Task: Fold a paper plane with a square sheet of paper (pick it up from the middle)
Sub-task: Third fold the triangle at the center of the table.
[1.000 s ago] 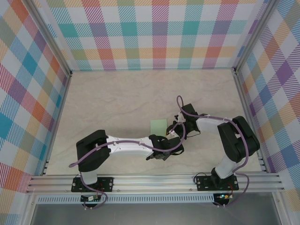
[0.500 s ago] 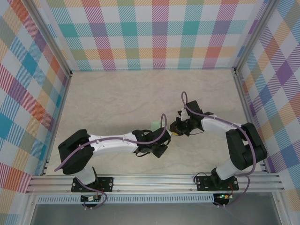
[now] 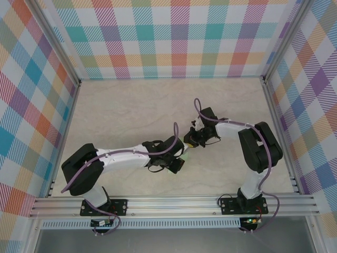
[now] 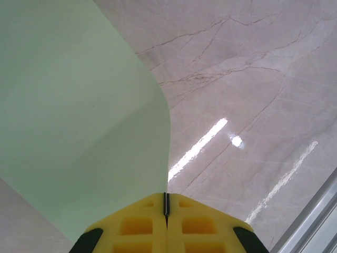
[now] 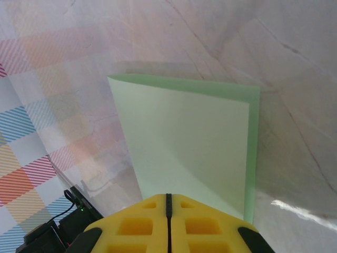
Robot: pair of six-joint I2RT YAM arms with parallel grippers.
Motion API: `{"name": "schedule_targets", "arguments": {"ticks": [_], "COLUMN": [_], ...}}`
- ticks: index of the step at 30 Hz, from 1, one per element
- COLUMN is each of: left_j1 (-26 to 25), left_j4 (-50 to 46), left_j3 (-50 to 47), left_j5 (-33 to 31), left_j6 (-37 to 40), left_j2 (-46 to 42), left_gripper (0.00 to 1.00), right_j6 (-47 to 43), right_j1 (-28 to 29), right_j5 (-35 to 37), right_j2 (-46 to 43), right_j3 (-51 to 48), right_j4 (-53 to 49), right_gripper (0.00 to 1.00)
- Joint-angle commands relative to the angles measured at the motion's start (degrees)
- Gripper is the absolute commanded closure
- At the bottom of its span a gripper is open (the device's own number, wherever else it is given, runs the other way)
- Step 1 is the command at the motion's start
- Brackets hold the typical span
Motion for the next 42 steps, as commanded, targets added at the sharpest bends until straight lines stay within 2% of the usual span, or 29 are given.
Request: {"name": "schedule_targets", "arguments": {"ticks": [1, 10, 18, 42], "left_j1": [1.9, 6.5, 9.2, 10.2], "left_j4": [1.4, 4.1, 3.7, -0.7], "left_j3": [-0.9, -1.7, -1.4, -1.7], "left_j5": [4.1, 9.9, 11.4, 3.1], "left_j6": [0.9, 0.8, 1.8, 3.2], "left_j2": [-2.0, -1.1, 0.8, 4.2], "left_gripper": [0.99, 0.98, 0.97, 0.96], "right_j6": [-1.9, -3.9, -4.0, -2.3], "right_j1": [0.5, 1.4, 1.7, 3.8], "right_j5": [2.1, 6.1, 6.7, 8.7], "right_j2": [2.1, 5.3, 5.3, 3.7], "right_j3": [1.5, 1.0, 1.1, 1.3], "right_j4": [-2.7, -4.6, -4.9, -5.8], "right_gripper": [0.93, 0.94, 0.94, 0.93]}}
